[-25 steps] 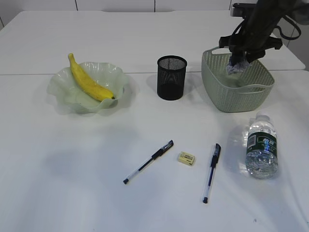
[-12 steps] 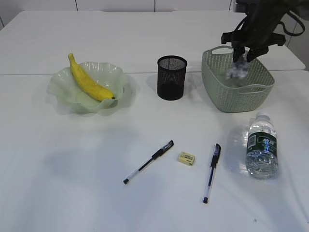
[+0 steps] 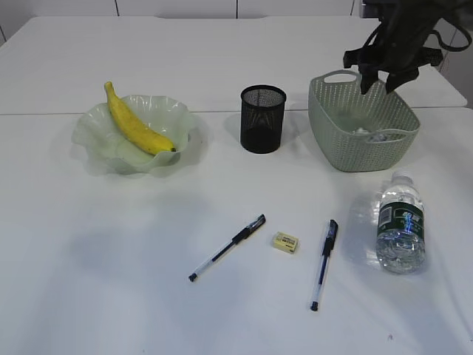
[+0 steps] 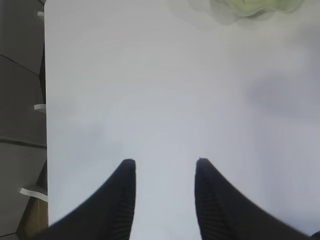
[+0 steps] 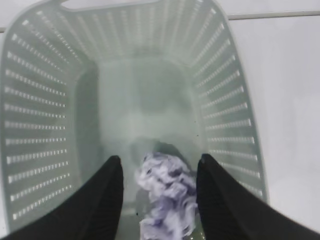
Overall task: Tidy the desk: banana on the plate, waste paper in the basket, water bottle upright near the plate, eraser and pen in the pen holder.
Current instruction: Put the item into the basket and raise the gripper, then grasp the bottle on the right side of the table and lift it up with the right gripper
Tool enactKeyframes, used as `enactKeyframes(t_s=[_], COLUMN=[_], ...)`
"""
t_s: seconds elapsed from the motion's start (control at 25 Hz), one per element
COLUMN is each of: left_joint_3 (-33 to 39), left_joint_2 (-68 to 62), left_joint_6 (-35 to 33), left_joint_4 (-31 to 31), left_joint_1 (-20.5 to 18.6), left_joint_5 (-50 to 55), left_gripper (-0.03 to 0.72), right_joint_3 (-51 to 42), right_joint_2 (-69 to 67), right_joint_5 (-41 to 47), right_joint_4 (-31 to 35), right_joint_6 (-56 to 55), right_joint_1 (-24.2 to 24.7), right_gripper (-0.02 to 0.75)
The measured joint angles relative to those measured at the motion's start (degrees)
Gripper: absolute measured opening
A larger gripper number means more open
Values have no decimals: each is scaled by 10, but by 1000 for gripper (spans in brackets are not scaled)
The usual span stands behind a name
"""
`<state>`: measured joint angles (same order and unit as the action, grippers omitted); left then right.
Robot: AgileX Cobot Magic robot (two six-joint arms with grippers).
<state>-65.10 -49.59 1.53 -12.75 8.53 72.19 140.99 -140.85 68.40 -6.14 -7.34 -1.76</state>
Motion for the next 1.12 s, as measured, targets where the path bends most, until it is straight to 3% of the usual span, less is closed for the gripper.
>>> enactKeyframes(t_s=[1.12], left_joint_3=[0], left_joint_2=[21], left_joint_6=[26], left_joint_4=[-23], left_joint_1=[0], left_joint_5=[-84], left_gripper=[277], right_joint_3=[0], right_joint_2=[66], right_joint_5=[31], right_joint_4=[-25], right_joint_6=[-1], right_joint_1=[2], right_gripper=[358])
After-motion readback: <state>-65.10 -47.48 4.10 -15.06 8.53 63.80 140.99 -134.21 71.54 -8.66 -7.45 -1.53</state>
